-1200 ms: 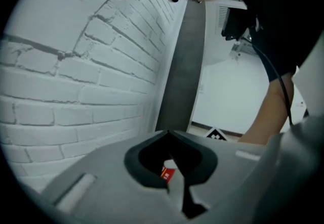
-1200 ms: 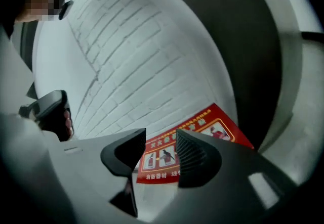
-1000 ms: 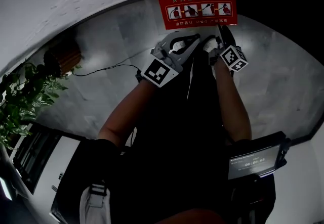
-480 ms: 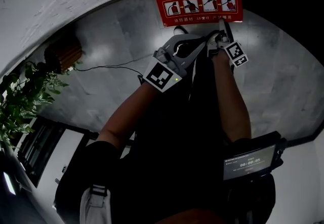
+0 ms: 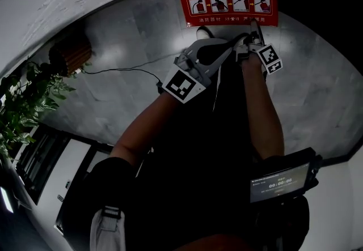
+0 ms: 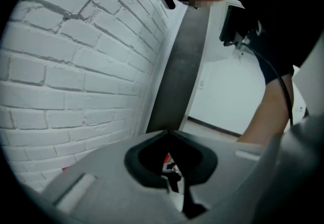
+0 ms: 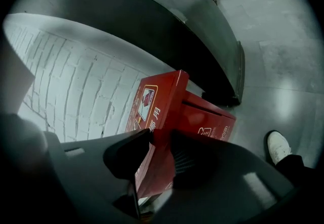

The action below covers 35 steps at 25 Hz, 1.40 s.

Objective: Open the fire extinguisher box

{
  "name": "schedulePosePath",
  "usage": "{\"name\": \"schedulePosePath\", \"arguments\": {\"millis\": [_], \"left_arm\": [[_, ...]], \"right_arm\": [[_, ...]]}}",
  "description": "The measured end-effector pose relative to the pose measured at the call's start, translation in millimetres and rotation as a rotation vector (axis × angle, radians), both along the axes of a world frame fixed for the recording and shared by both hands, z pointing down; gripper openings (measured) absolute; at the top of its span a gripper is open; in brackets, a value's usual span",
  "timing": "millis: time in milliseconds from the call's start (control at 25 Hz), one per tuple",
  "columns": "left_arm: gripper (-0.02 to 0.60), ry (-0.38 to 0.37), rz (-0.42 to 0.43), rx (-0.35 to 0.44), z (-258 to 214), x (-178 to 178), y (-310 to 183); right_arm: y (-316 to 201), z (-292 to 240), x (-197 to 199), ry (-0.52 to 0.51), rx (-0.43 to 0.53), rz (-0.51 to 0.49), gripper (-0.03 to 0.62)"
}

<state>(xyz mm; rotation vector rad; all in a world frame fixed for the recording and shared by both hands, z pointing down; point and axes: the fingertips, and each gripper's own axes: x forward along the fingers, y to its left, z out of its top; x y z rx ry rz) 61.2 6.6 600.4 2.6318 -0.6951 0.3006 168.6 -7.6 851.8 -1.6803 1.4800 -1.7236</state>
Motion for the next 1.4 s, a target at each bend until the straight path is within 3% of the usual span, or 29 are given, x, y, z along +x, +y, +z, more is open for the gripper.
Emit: {"name": "schedulePosePath", "arguments": {"millis": [480, 760, 1080, 1400], "left_arm": [[0.005, 0.011, -0.003, 0.021, -13.5, 3.1, 3.4], [0.003, -0.005, -0.003, 0.065, -49.5, 7.6, -1.1], [0.003, 0.009, -0.046, 0.098, -52.0, 3.4, -21.1], [0.005, 0.021, -0.075, 0.123, -67.6, -8.4, -37.1]], "right_arm": [[-1.3, -55.9, 1.3, -0.03, 0.065, 0.059, 0.107], [-17.9, -139.6, -3.7, 0.068, 0.148, -0.01, 0.121], [-55.2, -155.4, -11.9, 0.153, 0.193, -0.068, 0.133], [-93.8, -182.0, -21.1, 0.168, 0.252, -0.105, 0.135]]}}
